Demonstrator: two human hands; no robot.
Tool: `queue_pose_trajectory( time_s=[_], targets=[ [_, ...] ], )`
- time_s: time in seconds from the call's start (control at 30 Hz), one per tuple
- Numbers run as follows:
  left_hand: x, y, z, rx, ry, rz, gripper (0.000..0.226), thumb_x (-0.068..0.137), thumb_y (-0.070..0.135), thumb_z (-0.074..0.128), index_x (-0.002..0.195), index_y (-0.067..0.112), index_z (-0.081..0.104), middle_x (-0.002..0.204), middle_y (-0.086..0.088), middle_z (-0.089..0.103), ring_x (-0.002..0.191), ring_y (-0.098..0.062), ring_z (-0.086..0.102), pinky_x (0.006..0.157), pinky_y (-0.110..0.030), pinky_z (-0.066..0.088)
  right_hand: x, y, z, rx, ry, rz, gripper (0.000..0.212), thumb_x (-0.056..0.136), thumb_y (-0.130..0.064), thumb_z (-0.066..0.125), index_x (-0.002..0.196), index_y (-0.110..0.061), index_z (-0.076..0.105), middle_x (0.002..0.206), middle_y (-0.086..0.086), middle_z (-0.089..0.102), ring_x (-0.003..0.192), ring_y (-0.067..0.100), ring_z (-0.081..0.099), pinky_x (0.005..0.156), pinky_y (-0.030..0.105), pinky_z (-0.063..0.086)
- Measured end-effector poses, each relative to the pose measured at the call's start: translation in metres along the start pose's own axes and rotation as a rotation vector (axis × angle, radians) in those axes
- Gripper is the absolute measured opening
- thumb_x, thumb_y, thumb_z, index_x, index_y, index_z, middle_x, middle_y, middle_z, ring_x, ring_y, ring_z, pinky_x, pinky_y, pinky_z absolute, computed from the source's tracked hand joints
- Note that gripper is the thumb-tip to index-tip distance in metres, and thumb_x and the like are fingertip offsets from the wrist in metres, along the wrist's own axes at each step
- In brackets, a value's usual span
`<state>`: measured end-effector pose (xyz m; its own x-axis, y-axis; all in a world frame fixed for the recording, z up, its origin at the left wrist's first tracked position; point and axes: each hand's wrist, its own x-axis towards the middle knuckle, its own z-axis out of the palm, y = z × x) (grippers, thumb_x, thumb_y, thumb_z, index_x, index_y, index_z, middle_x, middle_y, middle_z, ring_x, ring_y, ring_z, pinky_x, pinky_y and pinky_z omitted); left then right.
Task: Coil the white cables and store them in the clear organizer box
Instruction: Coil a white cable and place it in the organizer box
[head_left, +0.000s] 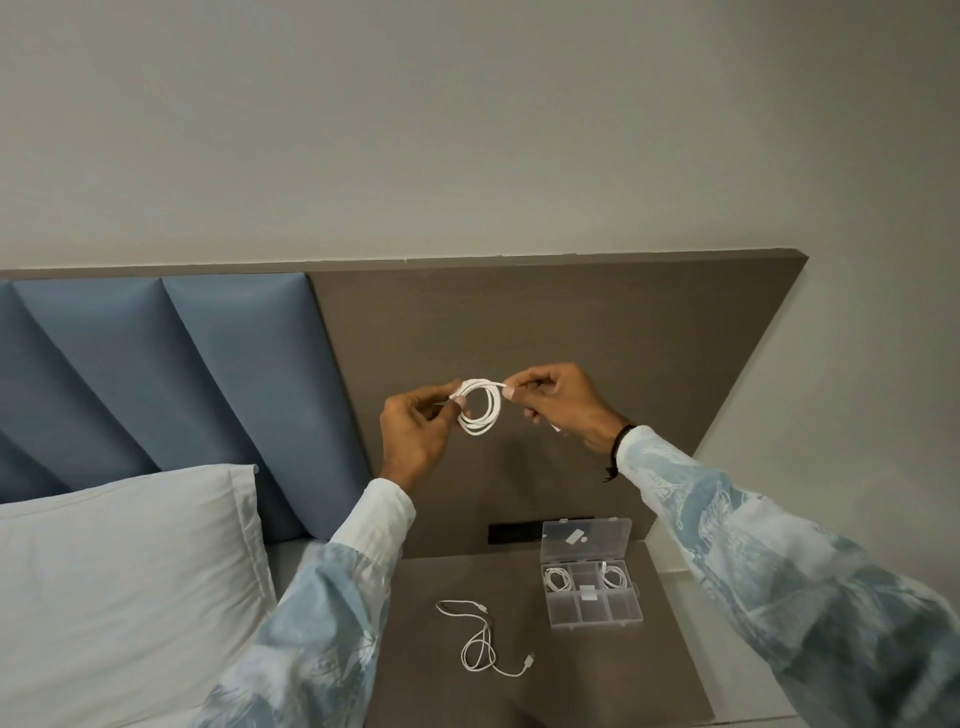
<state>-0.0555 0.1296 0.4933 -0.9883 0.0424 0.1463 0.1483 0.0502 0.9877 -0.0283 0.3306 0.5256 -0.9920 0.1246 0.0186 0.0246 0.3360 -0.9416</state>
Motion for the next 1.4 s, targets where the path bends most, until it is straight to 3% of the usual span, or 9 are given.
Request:
queue_pose_trajectory(
  time_s=[0.13, 0.27, 0.43, 0.57, 0.73, 0.97, 1.07, 1.27, 1.4],
  targets=[
    [0.005, 0.002, -0.004, -0.104, 0.032, -0.021, 0.023, 0.088, -0.002, 0.074, 0.112, -0.002, 0.075, 0.091, -0.009, 0.079, 0.069, -0.005, 0.074, 0.067, -0.019, 0.059, -0.005, 0.014, -0.014, -0.044, -0.022, 0.017, 0.012, 0.083, -0.021, 0.083, 0.092, -0.012, 0.082, 0.082, 0.009, 0.080, 0.067, 0.011, 0.069, 0.065, 0.019, 0.057],
    [0.007, 0.004, 0.000, -0.208, -0.017, -0.074, 0.023, 0.089, -0.003, 0.073, 0.112, -0.004, 0.074, 0.073, 0.004, 0.080, 0.064, -0.006, 0.073, 0.064, -0.021, 0.062, -0.005, 0.020, -0.020, -0.134, 0.036, 0.005, 0.016, 0.077, -0.030, 0.088, 0.089, -0.020, 0.084, 0.083, -0.005, 0.081, 0.076, 0.005, 0.075, 0.070, 0.014, 0.059],
    [-0.004, 0.001, 0.018, -0.336, -0.093, -0.153, 0.018, 0.087, 0.000, 0.076, 0.105, 0.004, 0.078, 0.091, -0.006, 0.082, 0.080, -0.016, 0.078, 0.075, -0.031, 0.065, -0.004, 0.008, -0.007, 0.376, 0.207, 0.177, 0.021, 0.072, -0.014, 0.091, 0.084, -0.004, 0.078, 0.074, 0.008, 0.079, 0.057, 0.013, 0.068, 0.056, 0.021, 0.057],
    [-0.007, -0.001, 0.030, -0.335, -0.070, -0.113, 0.016, 0.086, -0.001, 0.077, 0.098, 0.009, 0.080, 0.103, -0.013, 0.080, 0.086, -0.019, 0.078, 0.071, -0.027, 0.063, -0.008, 0.003, 0.003, 0.560, 0.088, 0.357, 0.012, 0.084, -0.020, 0.081, 0.089, -0.015, 0.071, 0.077, 0.003, 0.074, 0.060, 0.011, 0.065, 0.052, 0.022, 0.055],
    [-0.005, -0.003, 0.031, -0.146, 0.012, 0.015, 0.019, 0.087, 0.002, 0.077, 0.105, 0.007, 0.080, 0.103, -0.010, 0.080, 0.089, -0.016, 0.078, 0.080, -0.027, 0.062, -0.008, 0.003, 0.009, 0.576, -0.075, 0.461, 0.011, 0.093, -0.019, 0.071, 0.103, -0.015, 0.073, 0.076, -0.002, 0.066, 0.059, 0.007, 0.056, 0.056, 0.023, 0.048],
    [-0.009, 0.002, 0.027, 0.265, 0.209, 0.374, 0.024, 0.082, -0.002, 0.073, 0.104, 0.005, 0.081, 0.098, -0.008, 0.080, 0.074, 0.006, 0.069, 0.074, -0.001, 0.049, -0.014, -0.004, 0.014, 0.647, -0.219, 0.450, 0.028, 0.098, -0.036, 0.053, 0.108, -0.015, 0.069, 0.090, -0.001, 0.070, 0.076, 0.012, 0.059, 0.071, 0.033, 0.050],
    [-0.011, 0.005, 0.028, 0.314, 0.213, 0.459, 0.025, 0.083, -0.004, 0.072, 0.106, 0.004, 0.080, 0.099, -0.010, 0.079, 0.079, -0.013, 0.072, 0.074, -0.006, 0.053, -0.013, -0.010, 0.022, 0.502, -0.162, 0.389, 0.037, 0.092, -0.029, 0.071, 0.121, -0.004, 0.069, 0.098, 0.003, 0.068, 0.075, 0.010, 0.056, 0.067, 0.027, 0.049],
    [-0.007, 0.008, 0.024, 0.334, 0.233, 0.506, 0.025, 0.084, -0.004, 0.071, 0.106, 0.004, 0.080, 0.096, -0.010, 0.079, 0.076, -0.017, 0.073, 0.073, -0.021, 0.059, -0.011, -0.015, 0.023, 0.382, -0.030, 0.285, 0.040, 0.079, -0.003, 0.084, 0.114, 0.002, 0.067, 0.093, 0.012, 0.071, 0.070, 0.015, 0.062, 0.060, 0.020, 0.055],
    [-0.001, 0.007, 0.016, 0.416, 0.255, 0.572, 0.028, 0.082, -0.007, 0.069, 0.107, 0.003, 0.079, 0.096, -0.012, 0.078, 0.075, -0.021, 0.072, 0.073, -0.029, 0.060, -0.009, -0.010, 0.025, 0.247, -0.010, 0.306, 0.048, 0.070, -0.002, 0.089, 0.112, 0.002, 0.065, 0.094, 0.020, 0.075, 0.075, 0.025, 0.065, 0.073, 0.034, 0.060]
  ],
)
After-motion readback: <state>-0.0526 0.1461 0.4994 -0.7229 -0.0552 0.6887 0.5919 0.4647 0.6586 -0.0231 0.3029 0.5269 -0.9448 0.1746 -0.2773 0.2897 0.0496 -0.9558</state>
